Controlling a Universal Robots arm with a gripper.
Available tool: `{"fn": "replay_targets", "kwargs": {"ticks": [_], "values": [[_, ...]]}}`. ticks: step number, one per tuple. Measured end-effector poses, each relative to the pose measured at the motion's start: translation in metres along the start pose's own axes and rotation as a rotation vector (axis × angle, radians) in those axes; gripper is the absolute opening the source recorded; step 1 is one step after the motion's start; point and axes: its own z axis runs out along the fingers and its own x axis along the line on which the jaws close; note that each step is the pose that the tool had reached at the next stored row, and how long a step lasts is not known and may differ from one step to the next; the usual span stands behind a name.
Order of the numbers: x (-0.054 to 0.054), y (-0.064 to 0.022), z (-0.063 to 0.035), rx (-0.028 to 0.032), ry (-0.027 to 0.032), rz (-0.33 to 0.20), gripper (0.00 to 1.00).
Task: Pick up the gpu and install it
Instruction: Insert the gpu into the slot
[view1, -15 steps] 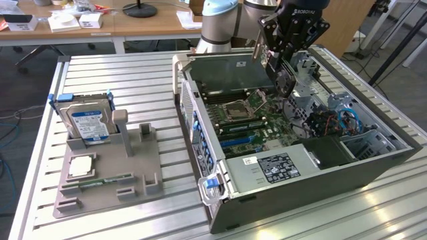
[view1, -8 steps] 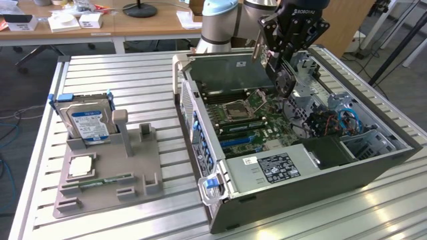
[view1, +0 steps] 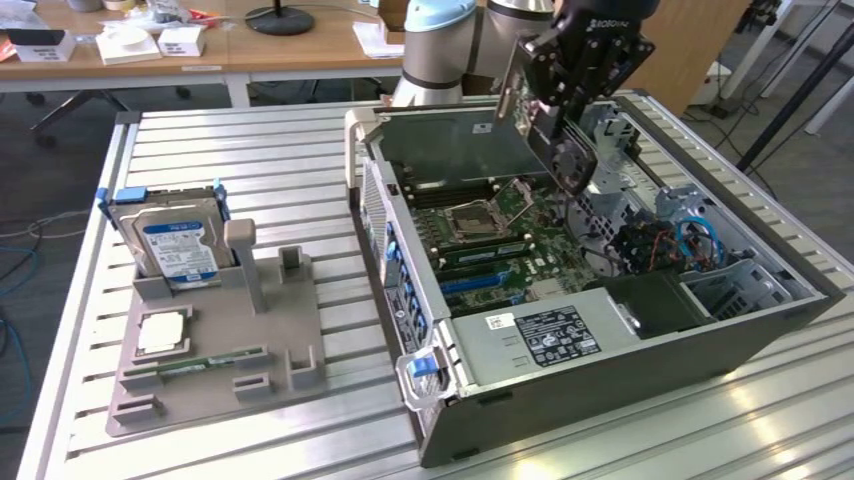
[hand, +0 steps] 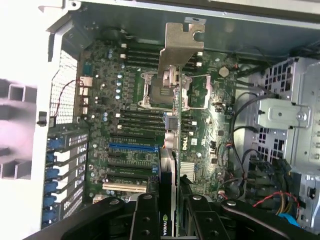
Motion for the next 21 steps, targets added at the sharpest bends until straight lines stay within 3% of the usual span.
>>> {"fn": "replay_targets", "kwargs": {"ticks": [21], "values": [[0.0001,-0.0001,0.0018,-0.0081,0.0170,-0.376,0.26]]}}
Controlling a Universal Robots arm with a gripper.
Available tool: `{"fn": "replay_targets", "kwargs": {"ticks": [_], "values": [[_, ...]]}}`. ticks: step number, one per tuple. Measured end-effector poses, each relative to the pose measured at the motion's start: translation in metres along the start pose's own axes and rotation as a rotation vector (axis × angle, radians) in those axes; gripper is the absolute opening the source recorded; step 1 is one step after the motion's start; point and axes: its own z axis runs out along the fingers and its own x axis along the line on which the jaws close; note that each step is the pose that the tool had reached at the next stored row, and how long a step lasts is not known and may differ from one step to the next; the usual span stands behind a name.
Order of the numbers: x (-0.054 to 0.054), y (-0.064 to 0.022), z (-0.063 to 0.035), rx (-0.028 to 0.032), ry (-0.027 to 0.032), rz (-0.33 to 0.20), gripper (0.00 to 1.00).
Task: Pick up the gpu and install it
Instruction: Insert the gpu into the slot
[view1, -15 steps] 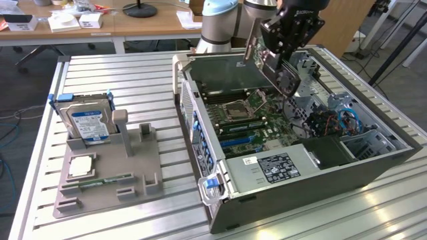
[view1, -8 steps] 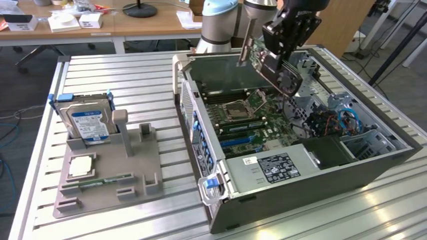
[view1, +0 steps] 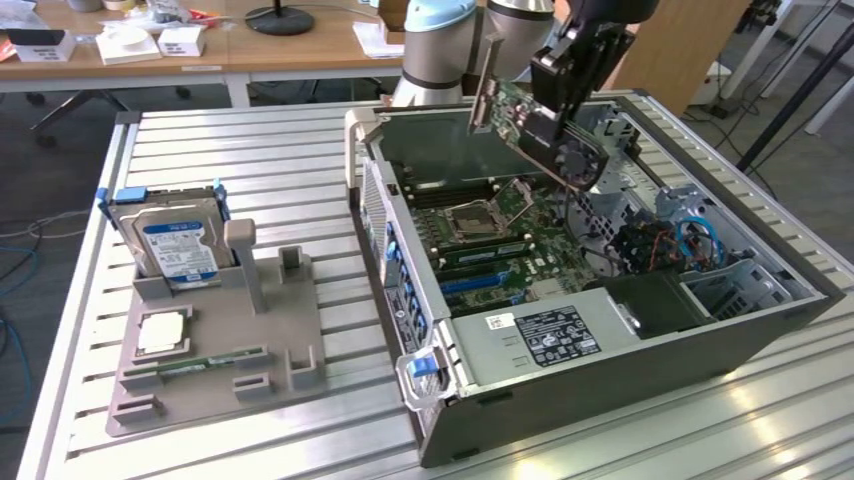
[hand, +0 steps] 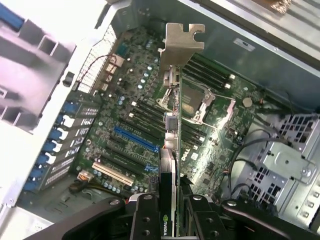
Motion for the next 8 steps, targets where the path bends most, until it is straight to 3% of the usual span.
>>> {"fn": "replay_targets", "kwargs": {"ticks": [8], "values": [[0.0000,0.0000,0.0008,-0.0035,0.0070,-0.159,0.26]]}}
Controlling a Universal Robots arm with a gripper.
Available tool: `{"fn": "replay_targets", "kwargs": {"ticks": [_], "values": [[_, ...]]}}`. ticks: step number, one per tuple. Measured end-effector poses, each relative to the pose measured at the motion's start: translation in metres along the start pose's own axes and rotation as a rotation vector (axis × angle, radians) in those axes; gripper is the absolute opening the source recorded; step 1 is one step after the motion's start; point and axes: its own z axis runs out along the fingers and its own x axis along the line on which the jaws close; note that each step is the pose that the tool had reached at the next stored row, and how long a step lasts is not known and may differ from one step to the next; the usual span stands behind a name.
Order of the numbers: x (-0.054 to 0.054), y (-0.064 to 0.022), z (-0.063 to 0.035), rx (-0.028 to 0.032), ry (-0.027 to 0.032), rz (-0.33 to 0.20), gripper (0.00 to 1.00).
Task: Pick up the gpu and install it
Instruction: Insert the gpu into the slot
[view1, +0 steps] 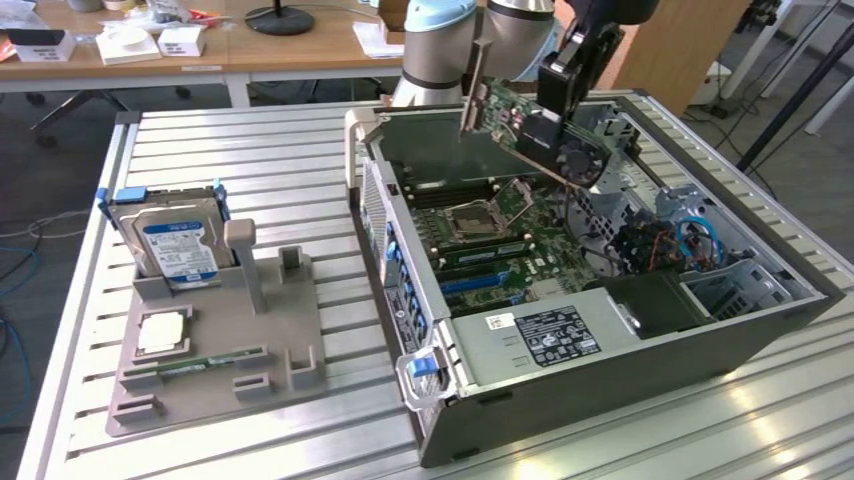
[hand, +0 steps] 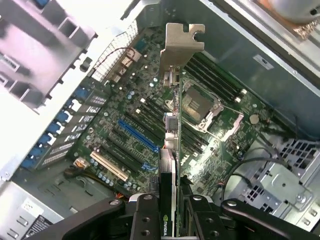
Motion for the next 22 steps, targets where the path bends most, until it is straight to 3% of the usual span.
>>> {"fn": "replay_targets", "kwargs": {"ticks": [22], "values": [[0.0001,-0.0002,0.0048,-0.0071,0.0145,-0.324,0.26]]}}
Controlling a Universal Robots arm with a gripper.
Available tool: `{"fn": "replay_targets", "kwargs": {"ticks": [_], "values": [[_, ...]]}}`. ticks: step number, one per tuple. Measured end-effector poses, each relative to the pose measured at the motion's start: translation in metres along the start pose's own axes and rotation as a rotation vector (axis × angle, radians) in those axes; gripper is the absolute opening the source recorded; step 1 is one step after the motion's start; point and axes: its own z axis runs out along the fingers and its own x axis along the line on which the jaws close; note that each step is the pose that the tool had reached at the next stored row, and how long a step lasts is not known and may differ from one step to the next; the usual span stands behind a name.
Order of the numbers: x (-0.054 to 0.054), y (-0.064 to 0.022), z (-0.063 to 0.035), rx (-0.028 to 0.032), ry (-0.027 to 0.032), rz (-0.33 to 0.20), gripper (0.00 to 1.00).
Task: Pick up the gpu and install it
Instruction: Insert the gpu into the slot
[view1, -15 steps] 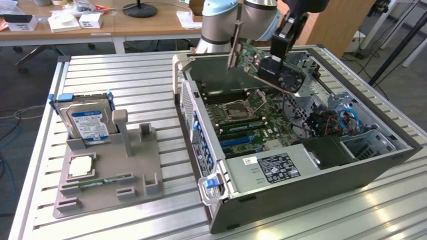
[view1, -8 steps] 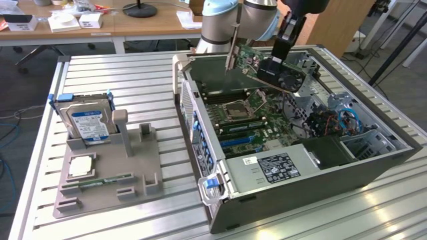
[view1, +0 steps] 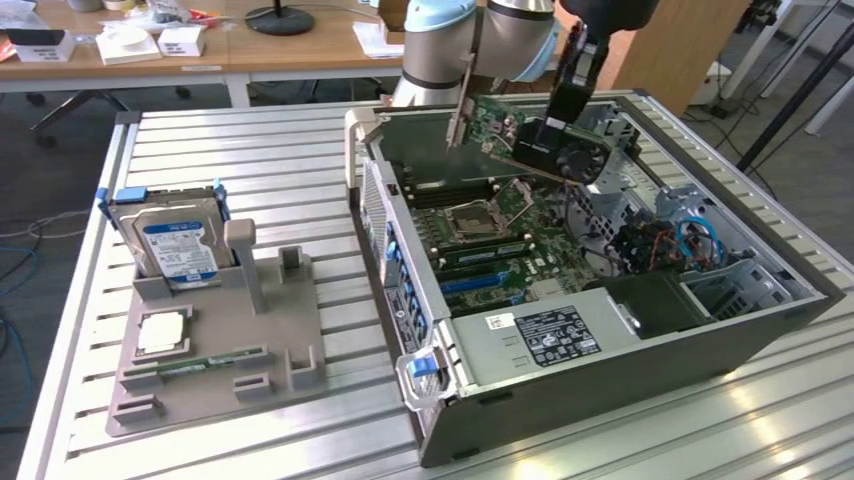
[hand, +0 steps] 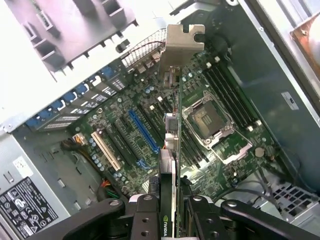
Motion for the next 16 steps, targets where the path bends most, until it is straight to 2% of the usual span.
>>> {"fn": "replay_targets", "kwargs": {"ticks": [16], "values": [[0.0001,-0.0002,0.0056,-0.0057,0.0117,-0.262,0.26]]}}
